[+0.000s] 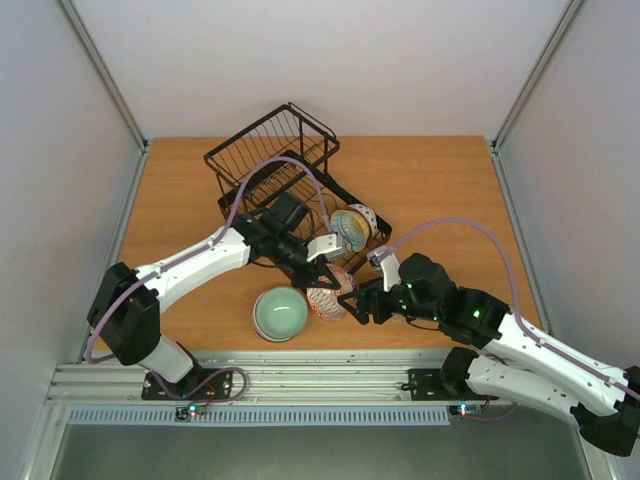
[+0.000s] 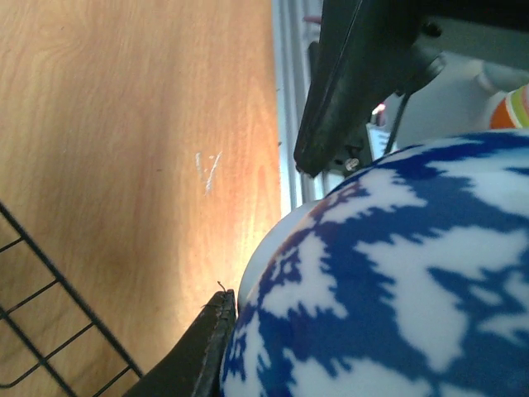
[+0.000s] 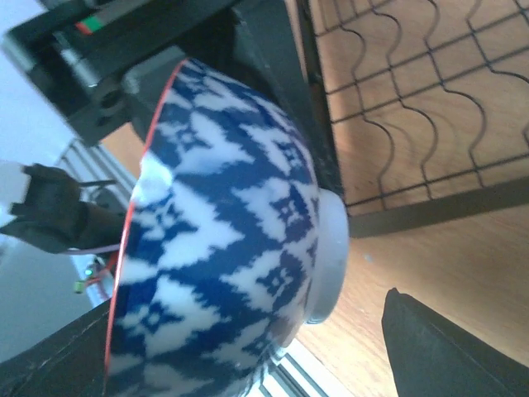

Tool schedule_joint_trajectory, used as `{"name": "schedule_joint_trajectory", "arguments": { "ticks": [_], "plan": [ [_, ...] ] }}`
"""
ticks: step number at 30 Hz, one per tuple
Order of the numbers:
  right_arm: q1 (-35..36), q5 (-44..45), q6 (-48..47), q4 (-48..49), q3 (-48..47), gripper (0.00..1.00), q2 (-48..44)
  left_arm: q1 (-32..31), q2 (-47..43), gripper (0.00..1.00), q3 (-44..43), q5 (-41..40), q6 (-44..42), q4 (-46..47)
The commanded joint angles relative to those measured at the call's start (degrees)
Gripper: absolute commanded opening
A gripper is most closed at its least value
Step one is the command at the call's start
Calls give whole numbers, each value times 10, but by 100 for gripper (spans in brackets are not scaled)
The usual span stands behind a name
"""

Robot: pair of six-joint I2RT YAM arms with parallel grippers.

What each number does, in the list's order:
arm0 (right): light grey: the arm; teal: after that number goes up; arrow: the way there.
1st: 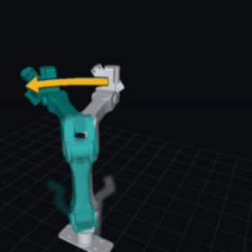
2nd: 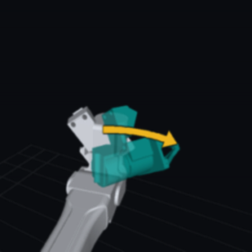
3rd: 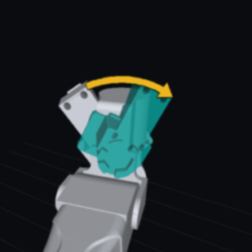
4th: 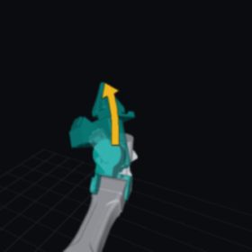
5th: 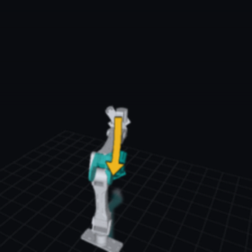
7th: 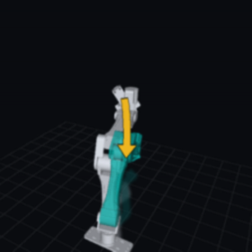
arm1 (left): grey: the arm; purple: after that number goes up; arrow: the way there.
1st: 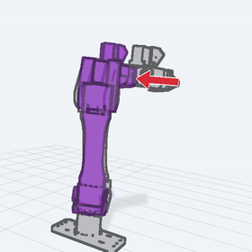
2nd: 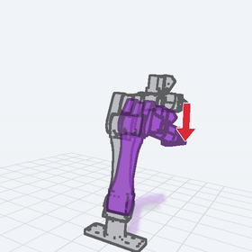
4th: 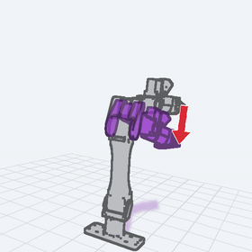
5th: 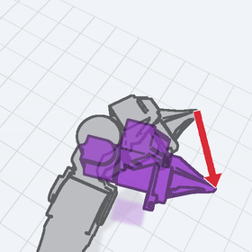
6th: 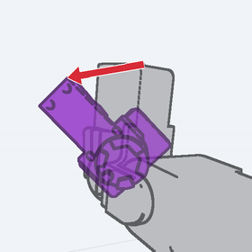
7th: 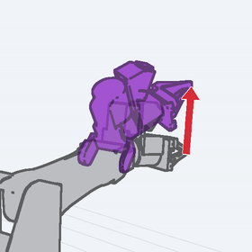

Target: Load the bowls into the dish rack

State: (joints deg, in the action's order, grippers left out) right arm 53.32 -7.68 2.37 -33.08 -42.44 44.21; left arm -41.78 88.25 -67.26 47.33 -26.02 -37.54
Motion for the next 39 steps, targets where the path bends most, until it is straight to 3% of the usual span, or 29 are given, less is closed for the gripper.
{"name": "schedule_joint_trajectory", "arguments": {
  "ticks": [1,10,27,39],
  "plan": [
    [-2,-53,31,67,35,79,-39,20,-29,1,0,135,-13,17],
    [-1,-80,42,110,64,77,-86,37,-22,0,-8,193,-11,11],
    [-1,-109,46,153,73,77,-58,42,-8,0,-26,239,-15,-16],
    [-2,-181,69,276,103,74,-25,42,-9,1,-28,249,-10,-15]
  ]
}}
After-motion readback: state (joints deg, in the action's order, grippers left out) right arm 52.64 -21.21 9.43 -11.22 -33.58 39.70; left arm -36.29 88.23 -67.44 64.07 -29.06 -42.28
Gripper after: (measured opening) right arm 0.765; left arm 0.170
